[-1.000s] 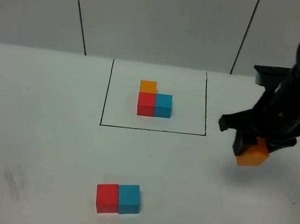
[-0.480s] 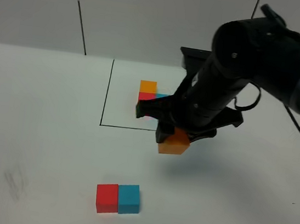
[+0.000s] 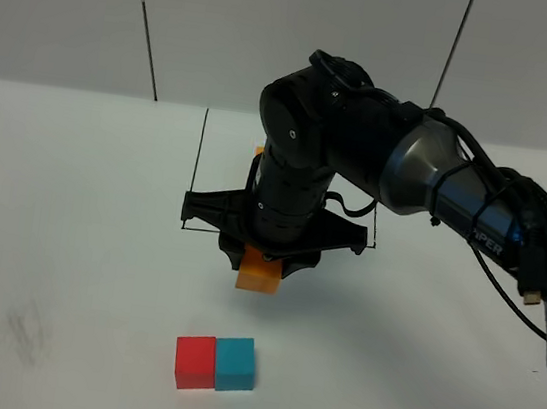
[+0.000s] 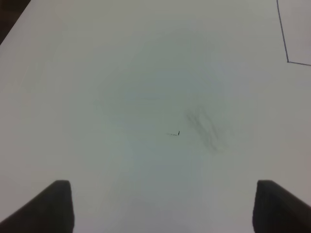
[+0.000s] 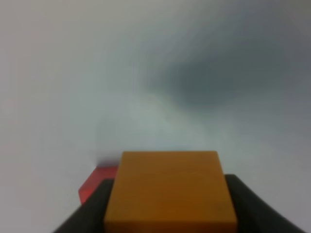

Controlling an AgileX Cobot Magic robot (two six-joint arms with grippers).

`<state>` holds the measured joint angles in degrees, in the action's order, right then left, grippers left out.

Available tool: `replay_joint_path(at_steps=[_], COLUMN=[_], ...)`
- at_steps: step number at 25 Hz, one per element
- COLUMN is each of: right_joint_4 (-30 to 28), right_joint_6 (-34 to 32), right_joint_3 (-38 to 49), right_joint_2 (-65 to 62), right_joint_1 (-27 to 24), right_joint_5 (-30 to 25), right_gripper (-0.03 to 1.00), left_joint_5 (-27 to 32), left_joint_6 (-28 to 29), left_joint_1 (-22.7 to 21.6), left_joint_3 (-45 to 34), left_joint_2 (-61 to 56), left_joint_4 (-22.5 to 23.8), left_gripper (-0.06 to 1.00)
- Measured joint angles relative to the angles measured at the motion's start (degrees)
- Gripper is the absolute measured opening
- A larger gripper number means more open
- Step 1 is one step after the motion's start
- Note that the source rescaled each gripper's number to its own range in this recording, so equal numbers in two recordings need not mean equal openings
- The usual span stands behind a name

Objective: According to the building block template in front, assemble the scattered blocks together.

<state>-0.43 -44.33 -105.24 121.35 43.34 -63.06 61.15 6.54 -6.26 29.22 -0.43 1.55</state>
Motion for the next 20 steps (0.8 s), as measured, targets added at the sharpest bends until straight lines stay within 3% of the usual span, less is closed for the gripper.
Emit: replay_joint_path(at_steps=[8,20], right_joint_4=[0.4,1.3], right_joint_6=[0.9,5.9], right_joint_3=[-1.0,-13.6], right_joint_2=[2.7,14.5], right_joint_1=[3.9,4.2], right_joint_5=[6.0,-3.2], right_gripper=[0.02,0.02], left_joint_5=[0.0,0.0], left_joint_6=[0.0,0.0], left_joint_1=[0.0,0.0], left_joint_3=[0.0,0.0], left_joint_2=[0.0,0.0], left_joint_4=[0.0,0.0], left_gripper=[1.00,1.00])
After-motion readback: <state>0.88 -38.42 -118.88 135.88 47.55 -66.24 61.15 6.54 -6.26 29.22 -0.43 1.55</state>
